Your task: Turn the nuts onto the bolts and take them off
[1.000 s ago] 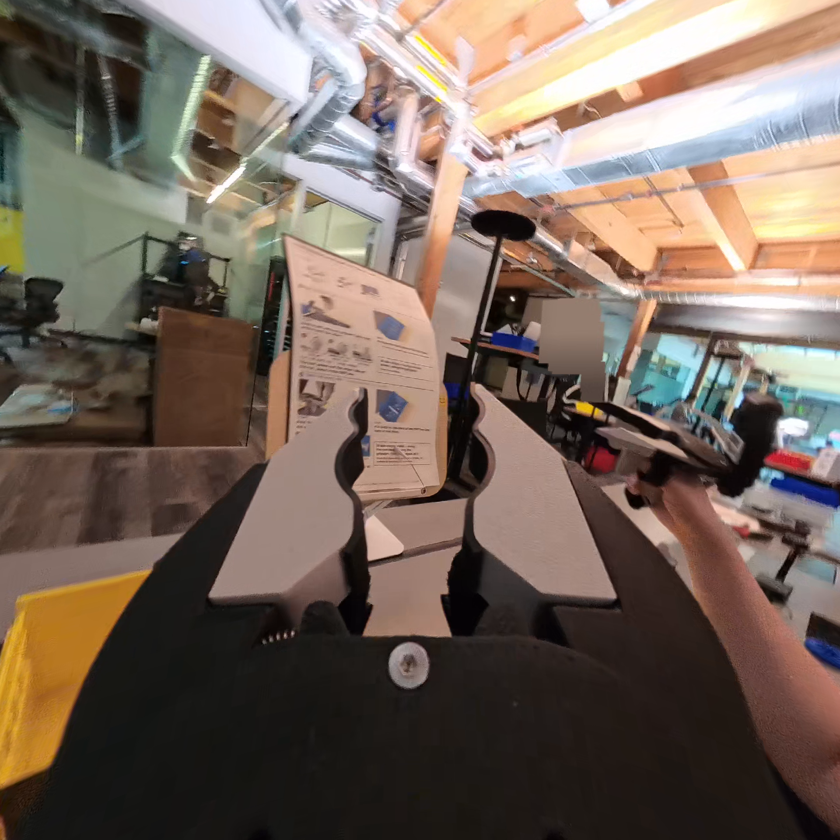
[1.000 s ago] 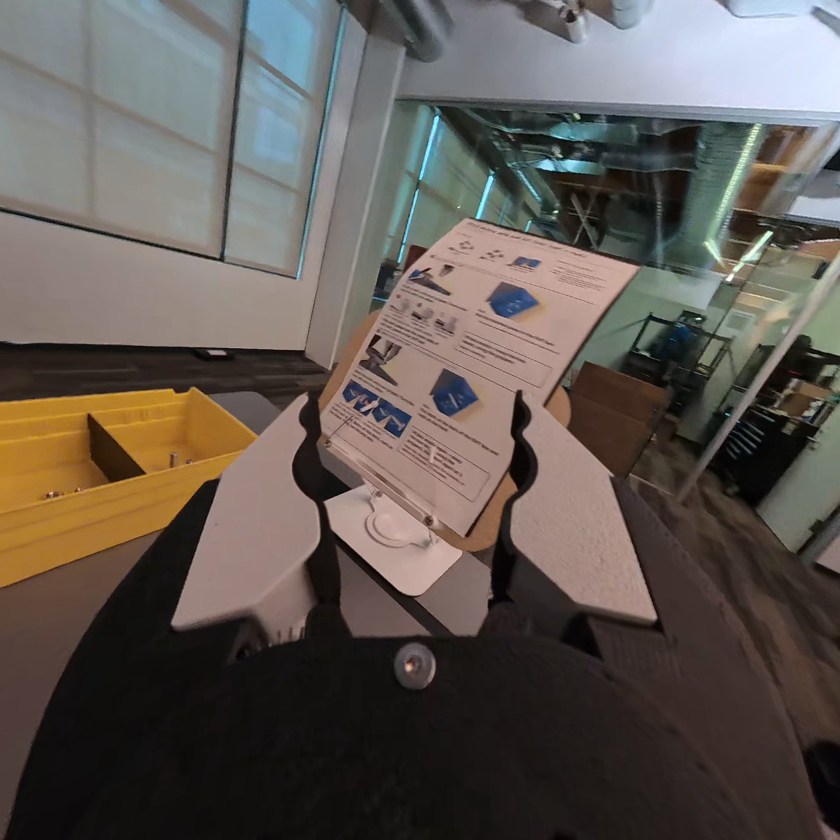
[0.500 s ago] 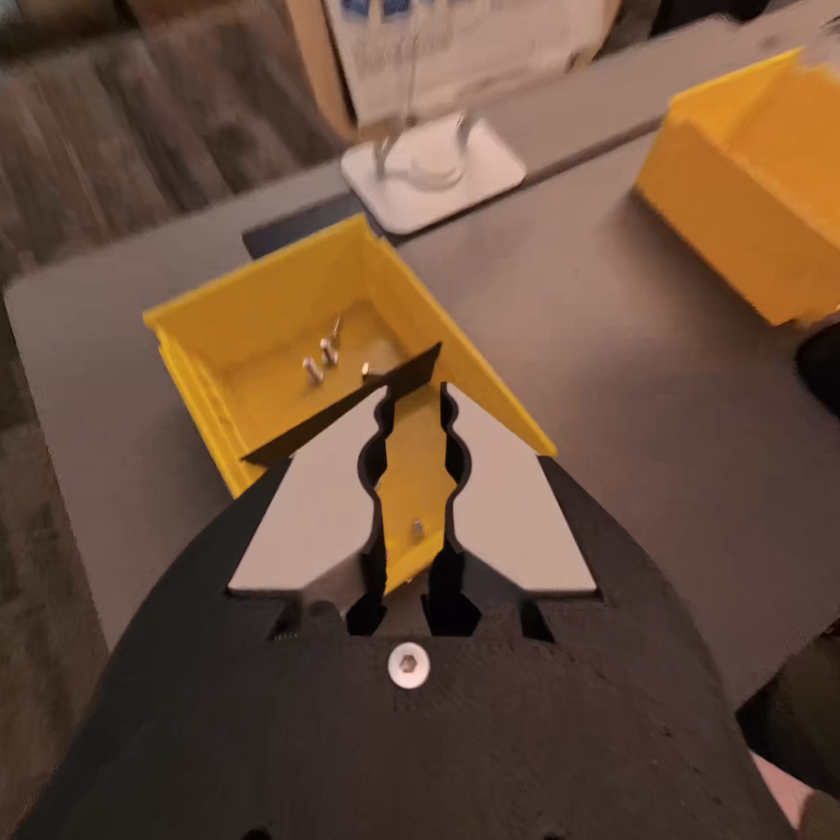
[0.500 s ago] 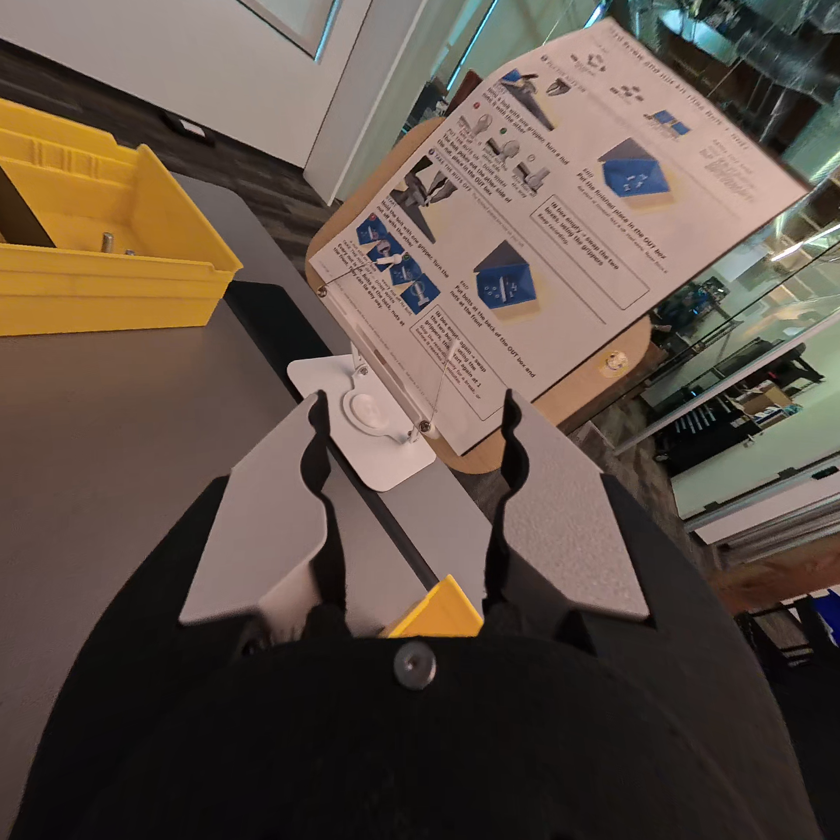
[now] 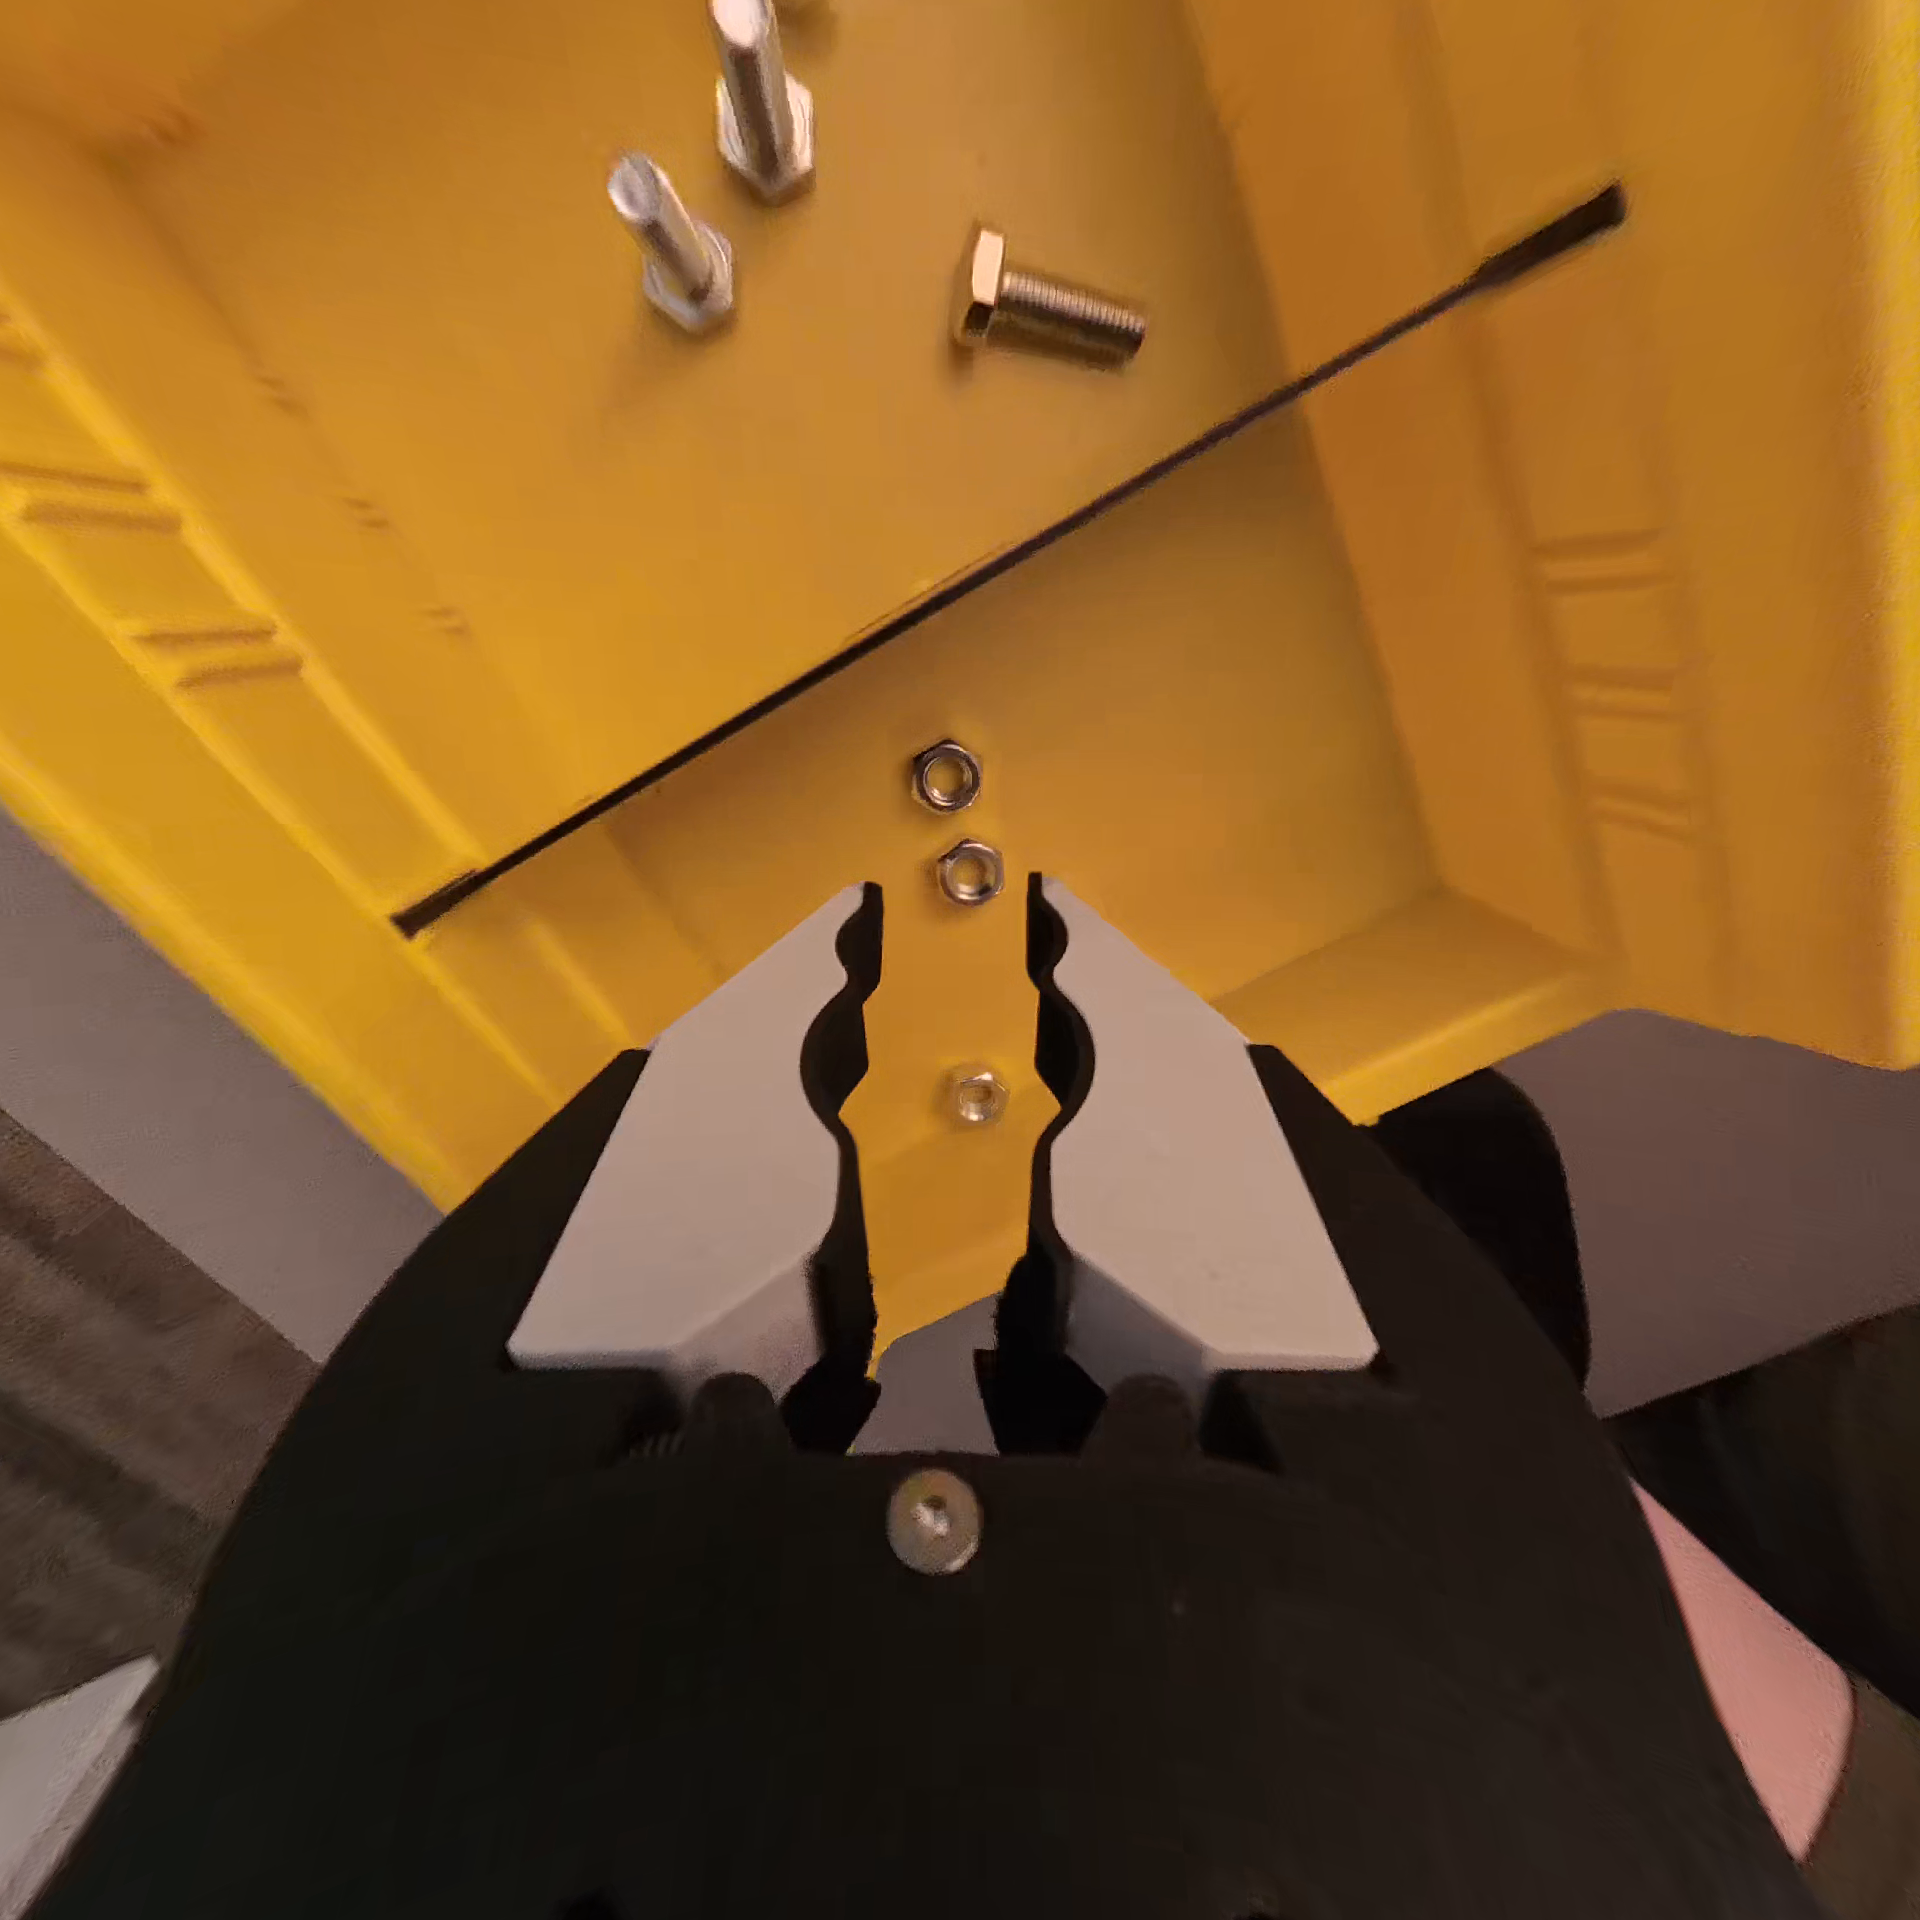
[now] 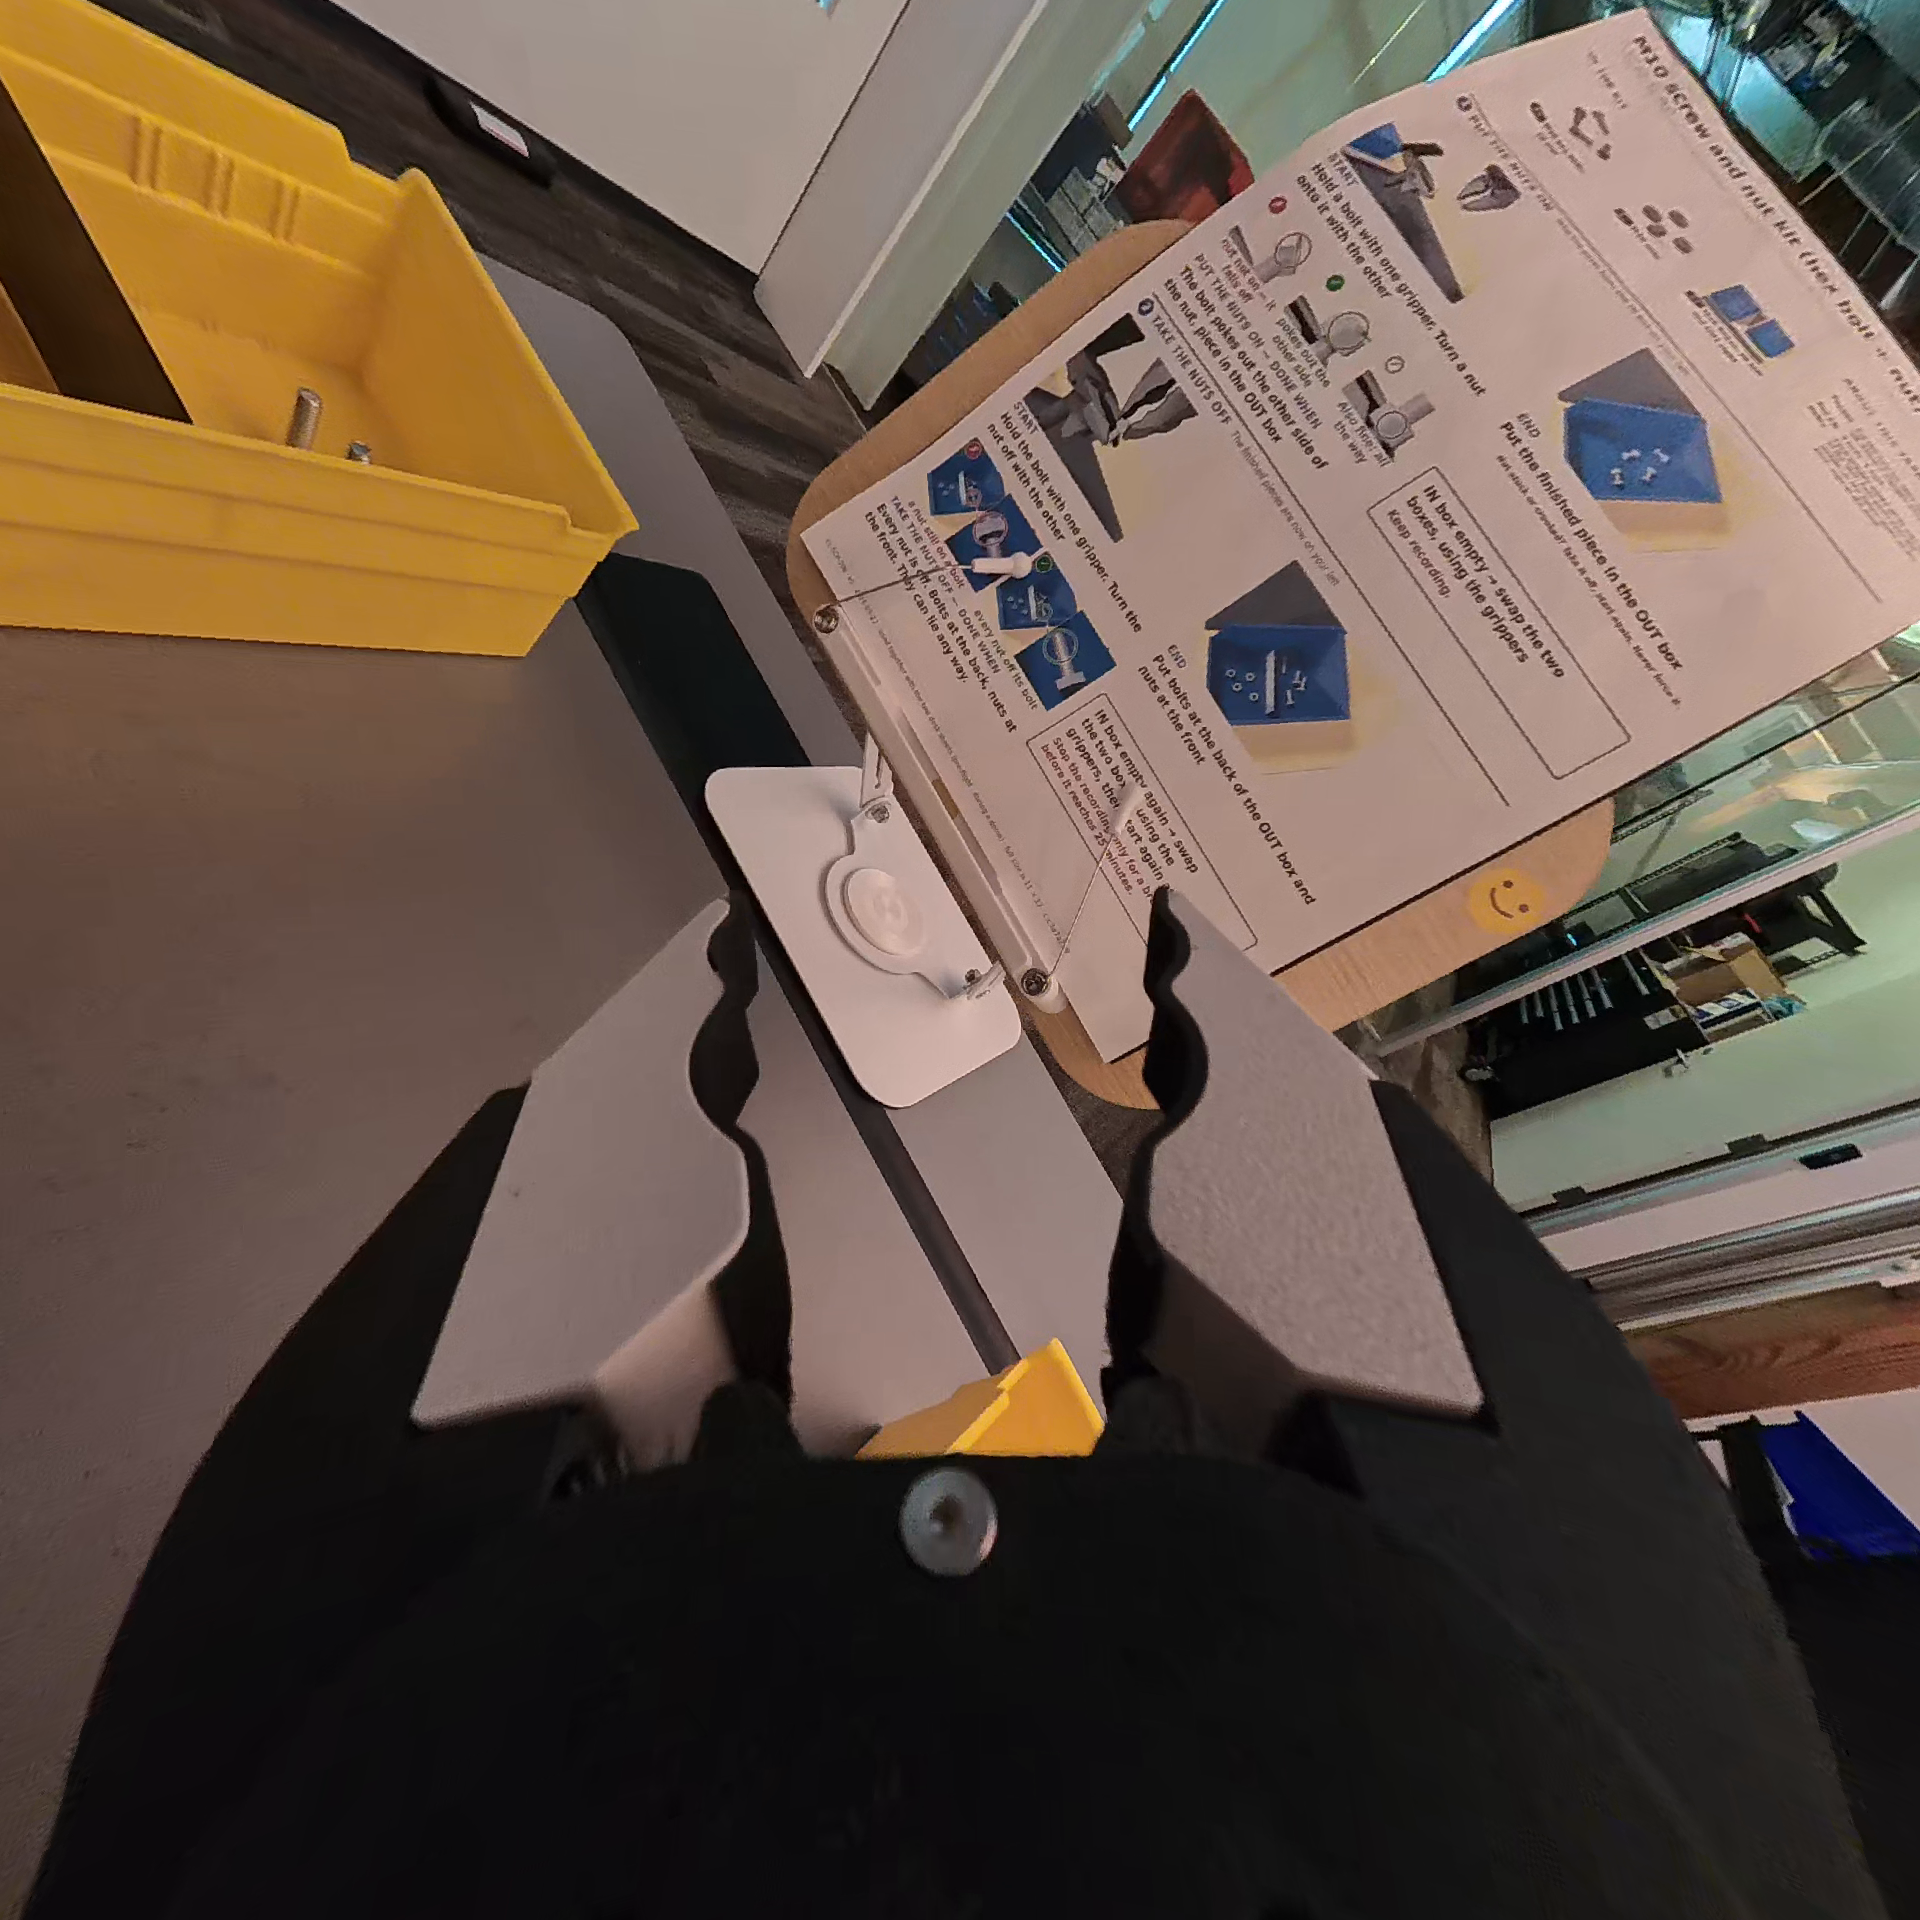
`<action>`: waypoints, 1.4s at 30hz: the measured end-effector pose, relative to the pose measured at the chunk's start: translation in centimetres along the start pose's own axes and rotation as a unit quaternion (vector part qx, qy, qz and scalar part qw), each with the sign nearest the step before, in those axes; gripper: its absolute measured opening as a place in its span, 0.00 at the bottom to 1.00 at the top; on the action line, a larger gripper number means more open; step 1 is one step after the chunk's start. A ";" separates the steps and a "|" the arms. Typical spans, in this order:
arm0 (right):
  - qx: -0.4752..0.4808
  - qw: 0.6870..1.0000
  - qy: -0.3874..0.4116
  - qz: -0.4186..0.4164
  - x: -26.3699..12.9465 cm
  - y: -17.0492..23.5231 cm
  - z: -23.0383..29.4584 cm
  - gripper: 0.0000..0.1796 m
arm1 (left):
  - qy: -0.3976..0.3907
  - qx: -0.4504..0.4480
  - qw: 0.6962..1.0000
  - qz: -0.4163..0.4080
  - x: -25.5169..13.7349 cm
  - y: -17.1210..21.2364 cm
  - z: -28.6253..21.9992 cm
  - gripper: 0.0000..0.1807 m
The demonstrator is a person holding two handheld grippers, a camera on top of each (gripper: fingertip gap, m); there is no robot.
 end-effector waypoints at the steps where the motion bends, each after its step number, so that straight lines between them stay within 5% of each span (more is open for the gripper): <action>1: 0.003 1.000 0.000 -0.002 -0.1 0.0 -0.1 0.42 | -0.005 0.006 1.000 0.015 0.5 0.1 -0.1 0.15; 7: 0.001 1.000 0.008 0.003 -0.6 0.4 -0.6 0.42 | -0.026 -0.020 0.995 0.098 2.7 0.9 0.5 0.17; 20: -0.013 1.000 -0.002 0.017 -0.5 0.6 -0.3 0.42 | -0.014 0.041 0.991 0.127 4.5 0.7 -0.2 0.18; 34: -0.035 0.999 -0.008 0.035 -0.5 1.0 -0.1 0.40 | -0.057 0.059 0.981 0.177 4.6 1.3 0.5 0.08; 38: -0.037 0.999 -0.004 0.038 -0.6 1.0 -0.3 0.40 | -0.043 0.037 0.991 0.125 1.2 1.2 -0.5 0.08; 42: -0.040 0.998 0.006 0.043 -1.0 1.1 -0.7 0.40 | -0.012 0.103 0.994 -0.037 -4.7 0.0 -5.4 0.08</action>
Point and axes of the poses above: each gripper's, where its closed fingertips meet, x out along the fingers, y out of its underside, z = x × y across the jaws, the point moved 6 cm from there along -x, back along the fingers, and after that the axes turned 15 degrees about -x, right-handed, at the moved point
